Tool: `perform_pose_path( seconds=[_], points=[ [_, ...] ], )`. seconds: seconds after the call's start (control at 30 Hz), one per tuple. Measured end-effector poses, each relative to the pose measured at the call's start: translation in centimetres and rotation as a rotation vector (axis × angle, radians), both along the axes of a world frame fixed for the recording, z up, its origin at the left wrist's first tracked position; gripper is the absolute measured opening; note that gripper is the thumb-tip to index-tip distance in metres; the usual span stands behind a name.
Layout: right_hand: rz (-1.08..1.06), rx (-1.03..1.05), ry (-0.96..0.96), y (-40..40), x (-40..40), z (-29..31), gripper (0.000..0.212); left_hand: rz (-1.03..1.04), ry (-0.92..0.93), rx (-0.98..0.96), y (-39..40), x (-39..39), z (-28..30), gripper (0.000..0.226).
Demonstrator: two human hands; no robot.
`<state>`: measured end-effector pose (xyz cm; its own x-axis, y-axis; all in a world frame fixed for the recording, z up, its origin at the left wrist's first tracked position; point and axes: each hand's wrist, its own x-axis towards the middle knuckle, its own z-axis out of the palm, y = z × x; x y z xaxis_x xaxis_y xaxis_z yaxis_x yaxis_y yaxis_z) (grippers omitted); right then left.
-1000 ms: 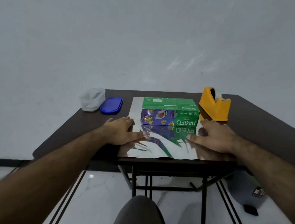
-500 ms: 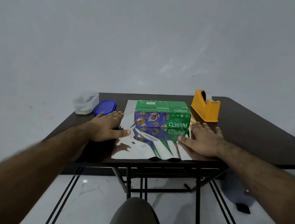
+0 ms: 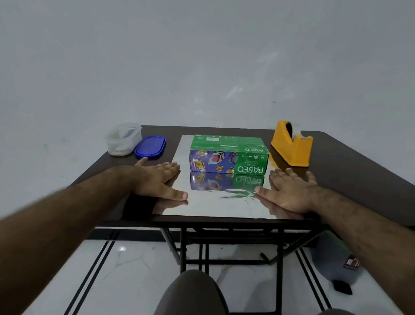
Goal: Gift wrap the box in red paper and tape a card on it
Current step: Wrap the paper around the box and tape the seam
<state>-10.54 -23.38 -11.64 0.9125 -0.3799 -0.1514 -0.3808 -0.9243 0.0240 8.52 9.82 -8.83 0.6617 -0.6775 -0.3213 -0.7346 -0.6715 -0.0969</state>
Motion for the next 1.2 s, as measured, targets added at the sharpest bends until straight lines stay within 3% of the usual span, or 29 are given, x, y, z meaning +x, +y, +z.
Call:
perform_pose_path(
  seconds=[0.2, 0.27, 0.33, 0.4, 0.47, 0.5, 0.6, 0.7, 0.73, 0.77, 0.87, 0.93, 1.2],
  points=[
    [0.058, -0.012, -0.064, 0.5, -0.2, 0.3, 0.110, -0.009, 0.028, 0.000, 0.8, -0.4, 0.2, 0.143],
    [0.093, -0.054, -0.163, 0.3, -0.1, 1.0, 0.095, 0.009, 0.053, -0.184, 0.7, -0.5, 0.6, 0.144],
    [0.124, -0.044, -0.250, -0.4, 0.5, 1.6, 0.065, 0.049, 0.123, -0.476, 0.1, 0.0, 0.8, 0.137],
    [0.128, 0.037, -0.248, -1.5, 1.3, 2.3, 0.031, 0.059, 0.214, -0.710, -0.5, 1.1, 0.5, 0.137],
    [0.087, 0.128, -0.280, -2.7, 2.4, 3.0, 0.013, 0.067, 0.294, -0.866, -1.4, 2.0, -0.1, 0.139],
    [0.079, 0.117, -0.330, -3.2, 3.1, 3.3, 0.013, 0.084, 0.351, -0.959, -2.0, 2.3, -0.3, 0.134],
    [0.034, 0.193, -0.394, -4.8, 5.5, 3.7, 0.045, 0.100, 0.543, -1.257, -3.4, 2.9, -0.5, 0.119],
    [0.066, 0.342, -0.308, -5.8, 7.2, 2.3, 0.093, 0.014, 0.609, -1.200, -4.9, 4.3, -0.3, 0.140],
    [0.073, 0.374, -0.304, -6.8, 8.0, 1.3, 0.097, 0.013, 0.604, -1.157, -5.5, 4.7, -0.1, 0.144],
    [0.077, 0.392, -0.304, -7.3, 8.2, 0.0, 0.092, 0.017, 0.608, -1.145, -5.9, 5.0, -0.4, 0.148],
    [0.116, 0.403, -0.308, -7.5, 8.0, -2.2, 0.050, -0.007, 0.577, -1.138, -6.4, 6.3, -1.9, 0.155],
    [0.184, 0.388, -0.321, -7.5, 8.0, -2.9, 0.041, -0.043, 0.589, -1.142, -6.3, 7.4, -2.8, 0.149],
    [0.233, 0.367, -0.337, -6.1, 6.9, -1.5, 0.082, -0.004, 0.613, -1.154, -7.2, 9.6, -3.3, 0.144]
  ],
)
